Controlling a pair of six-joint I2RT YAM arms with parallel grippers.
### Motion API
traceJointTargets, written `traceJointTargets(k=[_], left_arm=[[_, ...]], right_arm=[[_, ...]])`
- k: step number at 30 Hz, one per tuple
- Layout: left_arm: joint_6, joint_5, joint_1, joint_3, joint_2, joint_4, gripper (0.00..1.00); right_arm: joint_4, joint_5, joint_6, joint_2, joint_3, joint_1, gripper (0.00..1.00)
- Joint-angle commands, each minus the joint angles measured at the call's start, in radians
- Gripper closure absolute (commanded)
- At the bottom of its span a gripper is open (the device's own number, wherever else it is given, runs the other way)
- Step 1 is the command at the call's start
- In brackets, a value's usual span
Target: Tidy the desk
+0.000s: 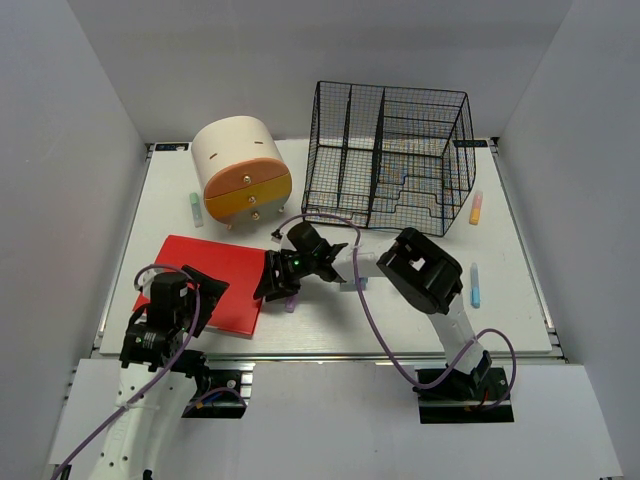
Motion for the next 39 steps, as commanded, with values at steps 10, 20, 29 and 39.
traceJointTargets(k=[10, 20, 29, 39], left_arm=[[-0.005, 0.001, -0.001, -0.004, -0.004, 0.001, 0.03], [-0.005, 0.001, -0.001, -0.004, -0.007, 0.0, 0.03], [-0.002, 0.002, -0.001, -0.004, 0.001, 0.004, 0.03], [-0.005, 0.004, -0.001, -0.004, -0.008, 0.003, 0.03]], right_arm=[[0.082, -0.041, 0.042, 0.021, 0.038, 0.004, 0.53], [0.076, -0.044, 0.062, 0.056, 0.07, 0.001, 0.56], [0.09, -0.047, 0.043, -0.013, 0.005, 0.0, 0.52], [0.079, -0.053, 0.06, -0.022, 0.0, -0.002, 0.5]])
